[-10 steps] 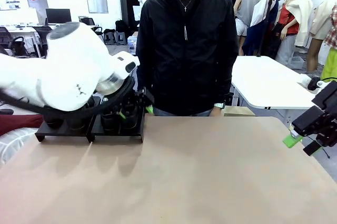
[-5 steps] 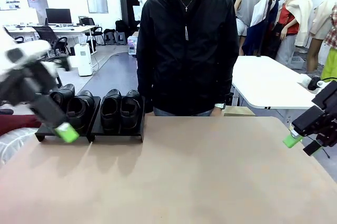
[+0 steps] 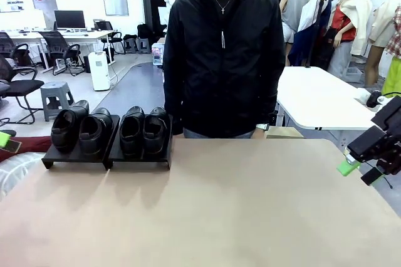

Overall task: Organize the shoes by placing them on the stand.
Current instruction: Place the Shoe from the middle of the table onto the Shoes Stand.

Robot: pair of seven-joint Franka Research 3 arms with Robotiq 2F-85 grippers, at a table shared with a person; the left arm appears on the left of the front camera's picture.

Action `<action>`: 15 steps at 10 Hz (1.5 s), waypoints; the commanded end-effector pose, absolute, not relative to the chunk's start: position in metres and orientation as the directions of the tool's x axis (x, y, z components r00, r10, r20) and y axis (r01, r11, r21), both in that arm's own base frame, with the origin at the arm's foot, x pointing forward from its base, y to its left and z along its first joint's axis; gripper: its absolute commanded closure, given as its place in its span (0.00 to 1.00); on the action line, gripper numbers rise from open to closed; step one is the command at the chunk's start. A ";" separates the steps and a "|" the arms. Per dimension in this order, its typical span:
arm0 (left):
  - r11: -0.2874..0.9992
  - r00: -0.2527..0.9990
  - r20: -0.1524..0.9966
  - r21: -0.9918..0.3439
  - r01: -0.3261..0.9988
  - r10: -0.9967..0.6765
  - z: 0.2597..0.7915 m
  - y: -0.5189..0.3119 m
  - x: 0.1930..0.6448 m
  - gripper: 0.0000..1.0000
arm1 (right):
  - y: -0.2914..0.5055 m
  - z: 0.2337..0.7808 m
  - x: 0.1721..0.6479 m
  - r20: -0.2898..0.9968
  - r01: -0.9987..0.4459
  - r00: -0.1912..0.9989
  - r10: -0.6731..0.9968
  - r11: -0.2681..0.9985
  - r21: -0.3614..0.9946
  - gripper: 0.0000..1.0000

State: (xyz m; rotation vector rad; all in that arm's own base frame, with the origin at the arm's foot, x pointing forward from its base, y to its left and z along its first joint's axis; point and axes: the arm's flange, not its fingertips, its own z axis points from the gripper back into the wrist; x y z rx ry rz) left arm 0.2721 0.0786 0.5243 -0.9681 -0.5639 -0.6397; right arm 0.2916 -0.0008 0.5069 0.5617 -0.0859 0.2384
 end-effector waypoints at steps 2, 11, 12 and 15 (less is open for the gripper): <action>0.472 0.663 0.660 -0.486 0.736 -0.354 0.554 0.058 0.265 0.00 | 0.000 0.512 0.293 0.138 -0.234 0.972 0.190 0.812 0.535 0.00; 0.472 0.663 0.660 -0.486 0.736 -0.354 0.554 0.058 0.265 0.00 | 0.000 0.512 0.293 0.138 -0.234 0.972 0.190 0.812 0.535 0.00; 0.472 0.663 0.660 -0.486 0.736 -0.354 0.554 0.058 0.265 0.00 | 0.000 0.512 0.293 0.138 -0.234 0.972 0.190 0.812 0.535 0.00; 0.472 0.663 0.660 -0.486 0.736 -0.354 0.554 0.058 0.265 0.00 | 0.000 0.512 0.293 0.138 -0.234 0.972 0.190 0.812 0.535 0.00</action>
